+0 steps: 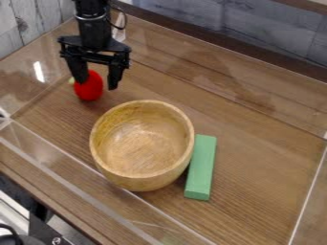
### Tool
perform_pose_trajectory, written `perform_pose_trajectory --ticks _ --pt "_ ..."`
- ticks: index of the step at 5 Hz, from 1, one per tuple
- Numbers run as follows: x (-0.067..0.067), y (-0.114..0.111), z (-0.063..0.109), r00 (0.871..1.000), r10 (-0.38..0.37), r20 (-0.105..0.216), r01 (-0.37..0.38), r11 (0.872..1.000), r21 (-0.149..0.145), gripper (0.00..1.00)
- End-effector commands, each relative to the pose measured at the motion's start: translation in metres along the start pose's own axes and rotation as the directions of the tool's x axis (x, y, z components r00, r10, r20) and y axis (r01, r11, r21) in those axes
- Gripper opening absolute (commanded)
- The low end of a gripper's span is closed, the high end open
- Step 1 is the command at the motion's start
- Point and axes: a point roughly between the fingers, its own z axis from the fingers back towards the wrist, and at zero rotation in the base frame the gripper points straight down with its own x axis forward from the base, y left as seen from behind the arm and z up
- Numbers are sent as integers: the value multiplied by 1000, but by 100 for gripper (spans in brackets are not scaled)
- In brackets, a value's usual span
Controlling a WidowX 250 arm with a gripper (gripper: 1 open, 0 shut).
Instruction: Move the red fruit to the right
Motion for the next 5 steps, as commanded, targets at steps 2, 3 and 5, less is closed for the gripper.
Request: perform_pose_trajectory --ticks 2,3,5 --pt "18 12 11 998 -3 61 2 1000 15 100" --pt "17 14 15 998 5 61 -6 1000 14 100" --pt "12 17 11 998 -28 62 28 1000 12 100"
